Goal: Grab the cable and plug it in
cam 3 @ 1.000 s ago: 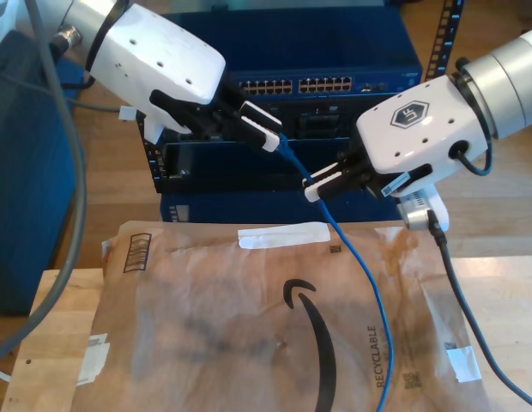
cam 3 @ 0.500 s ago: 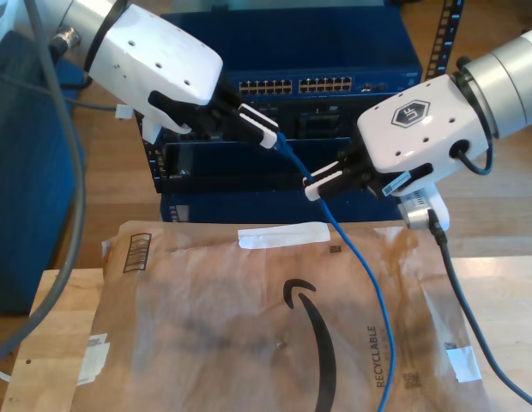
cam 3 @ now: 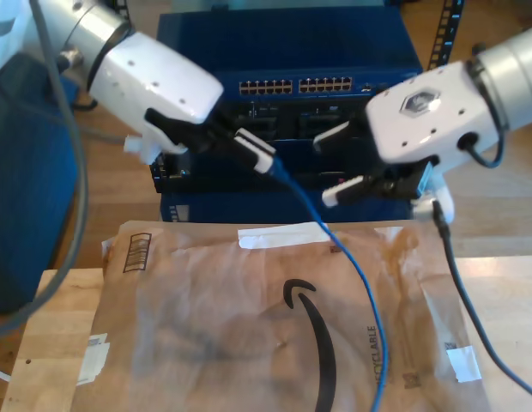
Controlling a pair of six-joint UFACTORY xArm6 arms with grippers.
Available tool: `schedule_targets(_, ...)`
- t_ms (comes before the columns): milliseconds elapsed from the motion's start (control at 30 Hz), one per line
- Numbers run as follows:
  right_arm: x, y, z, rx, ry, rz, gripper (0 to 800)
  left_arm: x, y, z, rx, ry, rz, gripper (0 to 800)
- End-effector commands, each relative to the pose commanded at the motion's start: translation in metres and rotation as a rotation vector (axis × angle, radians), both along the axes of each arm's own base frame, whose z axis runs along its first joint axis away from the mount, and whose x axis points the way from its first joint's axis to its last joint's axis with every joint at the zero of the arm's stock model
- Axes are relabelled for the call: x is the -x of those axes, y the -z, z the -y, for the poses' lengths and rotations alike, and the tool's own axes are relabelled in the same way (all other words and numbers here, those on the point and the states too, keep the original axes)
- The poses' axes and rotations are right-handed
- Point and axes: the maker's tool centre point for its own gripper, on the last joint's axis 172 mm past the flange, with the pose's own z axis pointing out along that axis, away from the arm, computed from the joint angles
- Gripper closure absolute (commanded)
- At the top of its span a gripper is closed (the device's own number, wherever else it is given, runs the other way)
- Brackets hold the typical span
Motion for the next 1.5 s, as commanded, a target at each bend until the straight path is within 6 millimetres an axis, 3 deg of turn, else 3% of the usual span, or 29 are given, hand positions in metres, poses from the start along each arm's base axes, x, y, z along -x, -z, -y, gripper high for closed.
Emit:
schedule_targets(267,0.009,-0.059,0.006,0.020,0.015,0.259,8,-0.001,-0.035,-0.009,0.216,-0.027,-0.162,794)
schedule_targets(567,0.026,-0.078,-0.032,0.044,-0.068,0.510,10,-0.006,-0.035,-0.031,0.308,-0.030,-0.310,795)
schedule_targets(767,0.021,-0.059,-0.058,0.060,-0.043,0.560,22,0.005,-0.036,-0.035,0.321,0.012,-0.375,794)
schedule_targets(867,0.033,-0.042,-0.082,0.071,-0.090,0.599,24,0.005,-0.036,-0.036,0.323,0.014,-0.391,793)
schedule_targets(1000,0.037,-0.035,-0.099,0.092,-0.075,0.682,20,0.001,-0.059,-0.044,0.432,0.021,-0.407,779)
schedule_targets(1100,0.045,-0.033,-0.112,0.111,-0.109,0.769,21,0.000,-0.061,-0.047,0.437,0.018,-0.415,778)
schedule_targets(1500,0.030,-0.054,-0.105,0.119,-0.017,0.838,20,0.012,-0.061,-0.053,0.469,0.078,-0.466,769)
